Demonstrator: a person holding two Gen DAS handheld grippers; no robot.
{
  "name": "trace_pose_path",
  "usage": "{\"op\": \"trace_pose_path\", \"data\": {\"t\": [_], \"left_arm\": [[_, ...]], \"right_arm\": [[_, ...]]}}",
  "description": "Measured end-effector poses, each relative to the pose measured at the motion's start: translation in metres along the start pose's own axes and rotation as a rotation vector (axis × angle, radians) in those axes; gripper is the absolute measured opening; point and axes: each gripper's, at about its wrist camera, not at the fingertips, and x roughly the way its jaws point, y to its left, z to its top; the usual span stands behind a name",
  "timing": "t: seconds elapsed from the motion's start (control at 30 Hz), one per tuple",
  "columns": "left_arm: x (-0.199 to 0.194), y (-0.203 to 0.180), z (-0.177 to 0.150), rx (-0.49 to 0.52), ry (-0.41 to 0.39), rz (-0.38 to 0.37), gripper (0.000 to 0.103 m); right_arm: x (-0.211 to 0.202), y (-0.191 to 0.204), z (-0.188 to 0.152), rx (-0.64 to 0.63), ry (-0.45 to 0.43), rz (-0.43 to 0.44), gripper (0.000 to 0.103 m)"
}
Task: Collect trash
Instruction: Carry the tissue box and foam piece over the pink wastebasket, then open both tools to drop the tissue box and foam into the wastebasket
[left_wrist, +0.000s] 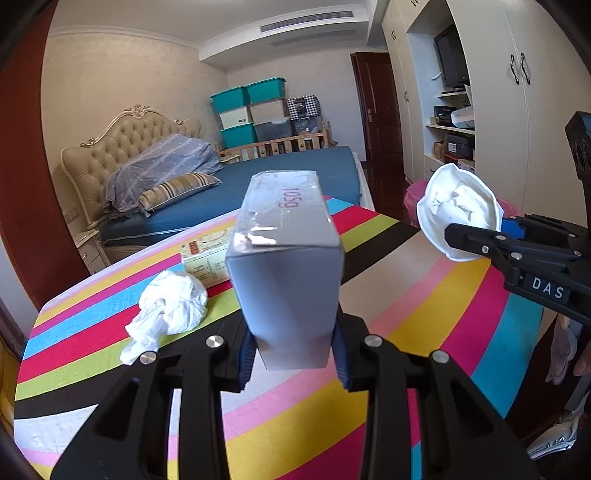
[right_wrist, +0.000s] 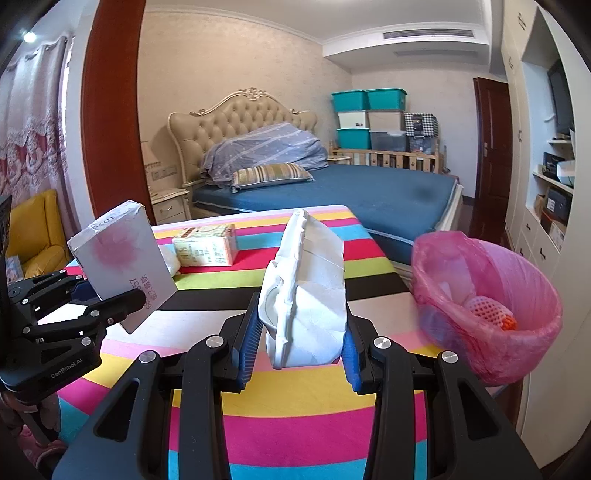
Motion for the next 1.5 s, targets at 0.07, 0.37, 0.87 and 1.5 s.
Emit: {"op": "trace_pose_path", "data": {"t": [0.07, 0.37, 0.87, 1.5], "left_arm": [[0.003, -0.006, 0.003, 0.012, 0.004, -0.018, 0.034], [0.029, -0.045, 0.022, 0.026, 0.072, -0.184, 0.034], [0.102, -0.127, 0.108, -0.001, 0.141, -0.417, 0.034], [0.179, -0.17, 0.149, -0.055, 0.12, -0.407, 0.077]], "right_arm": [[-0.003, -0.007, -0.002, 0.011, 0.001, -0.006, 0.038], [-0.019, -0.03, -0.006, 0.011, -0.002, -0.068, 0.038], [-0.025, -0.151, 0.018, 0.081, -0.008, -0.32, 0.038], [0.017, -0.231, 0.032, 0.115, 0.003, -0.355, 0.071]]}}
